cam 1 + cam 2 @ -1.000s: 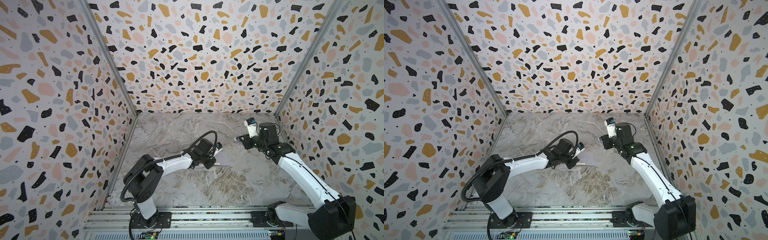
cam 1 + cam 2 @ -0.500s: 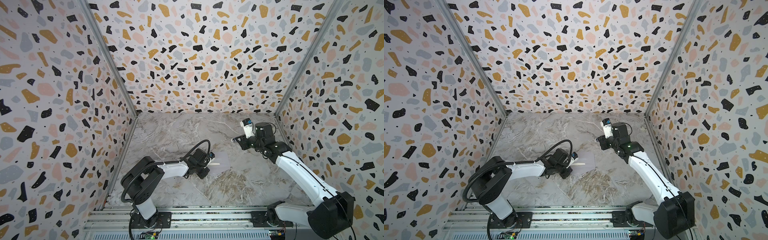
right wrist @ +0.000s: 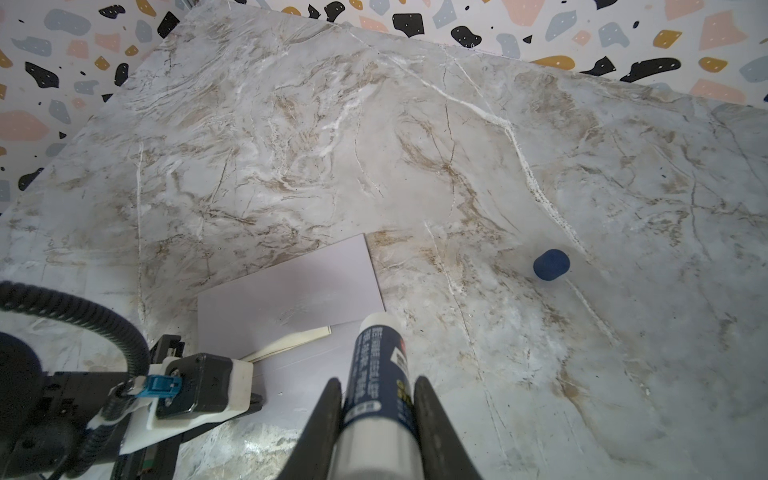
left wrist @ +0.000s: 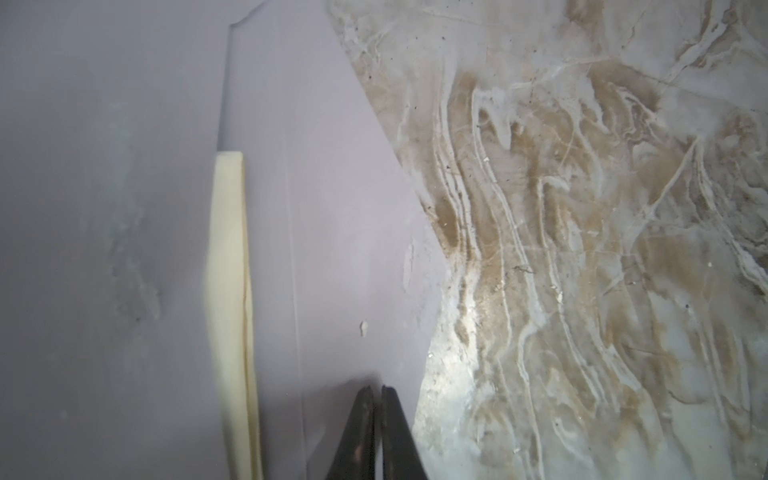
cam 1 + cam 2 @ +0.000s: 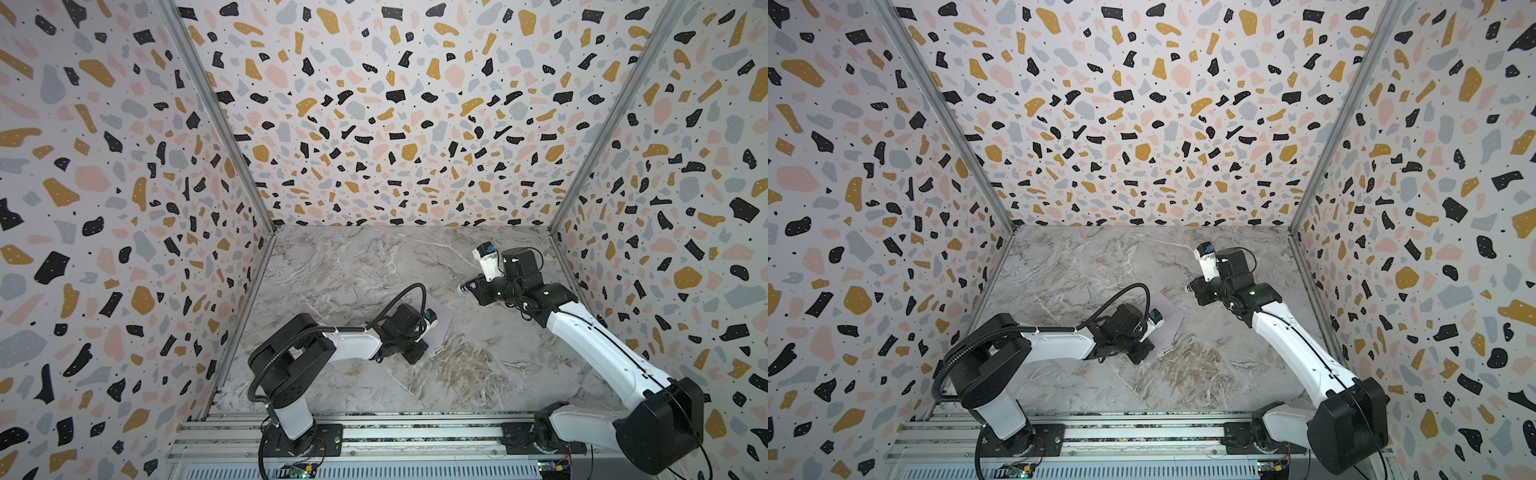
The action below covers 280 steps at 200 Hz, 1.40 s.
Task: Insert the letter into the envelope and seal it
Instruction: 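Bring the glue stick in the right gripper down onto the envelope flap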
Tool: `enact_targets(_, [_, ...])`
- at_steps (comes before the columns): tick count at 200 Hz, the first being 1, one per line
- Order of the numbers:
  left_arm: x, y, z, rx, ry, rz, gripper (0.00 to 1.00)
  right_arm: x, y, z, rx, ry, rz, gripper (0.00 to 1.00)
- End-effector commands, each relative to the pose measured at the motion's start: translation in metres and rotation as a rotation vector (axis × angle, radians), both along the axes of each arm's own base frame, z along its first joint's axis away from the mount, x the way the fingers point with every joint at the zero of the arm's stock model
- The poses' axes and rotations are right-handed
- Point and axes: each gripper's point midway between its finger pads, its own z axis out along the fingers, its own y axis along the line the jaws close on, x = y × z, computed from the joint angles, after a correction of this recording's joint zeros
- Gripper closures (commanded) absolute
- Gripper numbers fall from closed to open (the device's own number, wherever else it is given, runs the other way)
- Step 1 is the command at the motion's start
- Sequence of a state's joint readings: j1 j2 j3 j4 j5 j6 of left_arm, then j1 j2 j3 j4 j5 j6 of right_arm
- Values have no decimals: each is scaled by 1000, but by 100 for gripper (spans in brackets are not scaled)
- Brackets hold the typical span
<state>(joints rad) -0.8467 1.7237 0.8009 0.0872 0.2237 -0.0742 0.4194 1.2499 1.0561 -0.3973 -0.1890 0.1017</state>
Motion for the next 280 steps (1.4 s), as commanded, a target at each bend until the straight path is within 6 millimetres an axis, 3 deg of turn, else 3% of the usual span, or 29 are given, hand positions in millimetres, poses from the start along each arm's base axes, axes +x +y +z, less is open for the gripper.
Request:
enact_targets(1, [3,-9,3,-23,3,0,92,1,6,17,12,-21,7,100])
enact_targets(54, [20,-10,55,-96,-113,26,90,-3,24,14,-16,-7,60,100])
enact_targets(109, [37,27,82,-162,-197,178,89,-7,53,11,-61,9,136,100])
enact_targets(144, [42,57,80,-203,-189,293,92,-12,78,2,-88,30,210,100])
enact_targets(189, [42,76,59,-185,-131,361,100,-17,106,-19,-160,72,291,100])
enact_targets(280, [56,79,33,-281,-11,408,100,-20,137,-54,-284,132,375,100])
